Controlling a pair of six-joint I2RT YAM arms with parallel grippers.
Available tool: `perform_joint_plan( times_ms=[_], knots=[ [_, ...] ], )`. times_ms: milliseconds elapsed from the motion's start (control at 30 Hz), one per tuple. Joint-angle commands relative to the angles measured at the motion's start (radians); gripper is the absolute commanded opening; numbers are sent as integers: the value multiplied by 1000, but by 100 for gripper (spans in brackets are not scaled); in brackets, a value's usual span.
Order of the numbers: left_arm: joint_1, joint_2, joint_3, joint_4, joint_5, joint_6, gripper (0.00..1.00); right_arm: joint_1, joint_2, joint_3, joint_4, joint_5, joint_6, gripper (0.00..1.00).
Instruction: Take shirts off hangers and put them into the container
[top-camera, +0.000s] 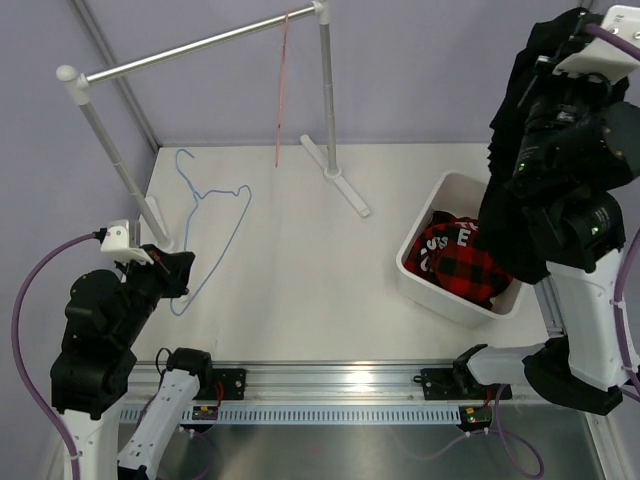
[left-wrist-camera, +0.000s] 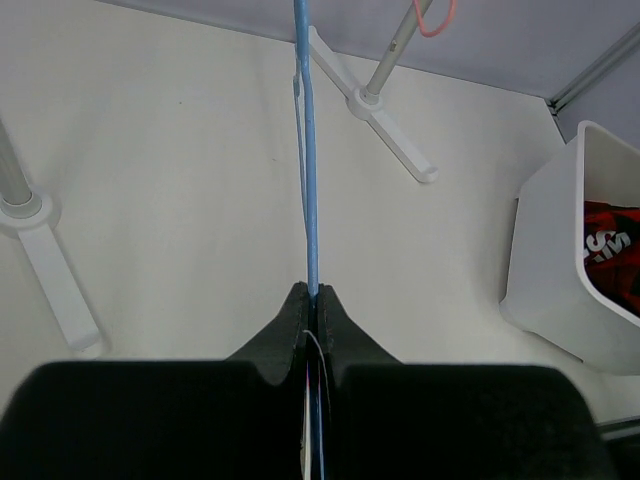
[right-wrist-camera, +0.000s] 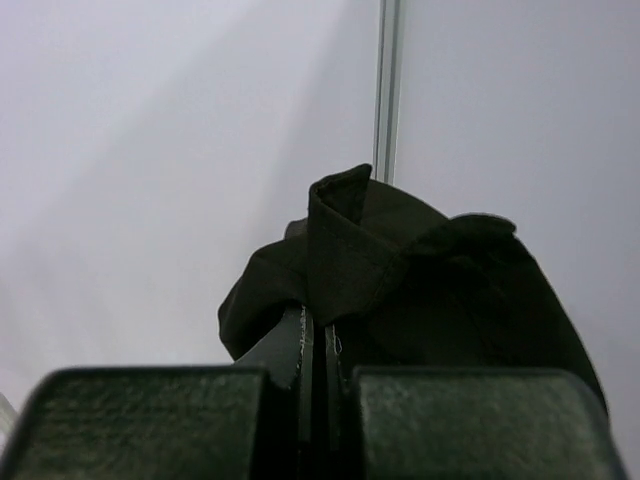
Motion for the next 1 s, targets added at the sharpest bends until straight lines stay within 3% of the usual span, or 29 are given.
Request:
perform_joint_plan(
  times_ms=[0,267,500,667,733,833,967],
  knots=[
    [1,-1,-5,49,23,21,0,-26,-20,-94,-8,-65,67,0],
    [0,-14,0,26,14,31,0,-82,-120,-394,32,-23,210,0],
    [1,-26,11,12,-20,35,0,-91,-163,-568,22,187,275,0],
    [1,-6,14,15,-19,37,0,-115,-209,-665,-195,250,623,0],
    [1,-10,9,23,-16,34,0,-134,-173,-682,-357,248,798,0],
    [1,-15,4,24,-14,35,0,-193,-104,-720,-541,174,1002,0],
    [0,-12,6,27,-6,38,0,-276,-44,-825,-604,18,1170,0]
  ],
)
